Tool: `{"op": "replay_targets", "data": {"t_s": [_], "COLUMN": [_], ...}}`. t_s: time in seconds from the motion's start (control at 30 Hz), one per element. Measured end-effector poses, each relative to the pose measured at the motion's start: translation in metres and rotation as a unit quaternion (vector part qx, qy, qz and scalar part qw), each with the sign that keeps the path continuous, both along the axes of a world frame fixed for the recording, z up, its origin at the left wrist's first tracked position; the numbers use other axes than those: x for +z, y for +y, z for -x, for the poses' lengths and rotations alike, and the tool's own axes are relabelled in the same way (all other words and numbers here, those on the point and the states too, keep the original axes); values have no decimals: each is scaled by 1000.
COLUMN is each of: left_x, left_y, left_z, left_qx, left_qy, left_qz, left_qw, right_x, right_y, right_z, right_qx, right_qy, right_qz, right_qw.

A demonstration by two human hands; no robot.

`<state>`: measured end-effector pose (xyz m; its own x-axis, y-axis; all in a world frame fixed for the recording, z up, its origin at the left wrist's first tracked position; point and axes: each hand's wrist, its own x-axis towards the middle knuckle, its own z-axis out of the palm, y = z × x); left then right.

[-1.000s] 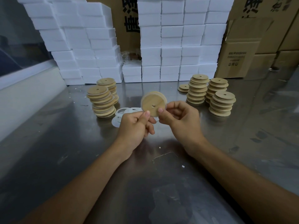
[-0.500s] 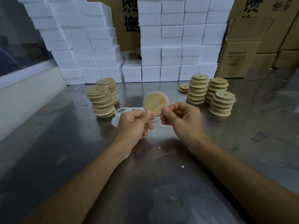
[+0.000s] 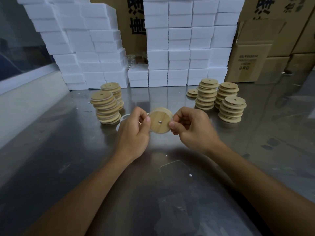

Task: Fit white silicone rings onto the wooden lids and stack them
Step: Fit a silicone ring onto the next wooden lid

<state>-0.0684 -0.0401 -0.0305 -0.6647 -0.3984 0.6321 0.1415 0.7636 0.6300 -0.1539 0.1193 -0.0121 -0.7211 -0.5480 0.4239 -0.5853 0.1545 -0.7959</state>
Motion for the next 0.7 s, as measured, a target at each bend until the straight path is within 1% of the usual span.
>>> {"op": "replay_targets", "data": {"t_s": [0.07,0.17,0.23,0.4,0.57,0.7], "left_x": [2,5,9,19,23,25], "left_y": [-3,-6,-6,7,15,19], "left_z": [-2,-7,-9,-11,-11,-11], "left_qx": [2,0,9,-2,-1,-12], "left_qy": [-9,-40,-29,14,22,24], "left_qz": [43,137,178,231,297,315], "left_qw": [999,990,984,973,955,949], "right_x": [-2,-2,-1,-1,0,3], "right_y": [0,0,1,-1,-1,-3], "right_z": [0,-1,-1,-7,-9,-12], "right_qx": [0,-9,-7,-3,-19,-30], "right_qy": [26,100,144,221,254,309], "right_qz": [-15,-38,-39,-30,-30,-29], "right_qw": [1000,994,989,975,967,950]}}
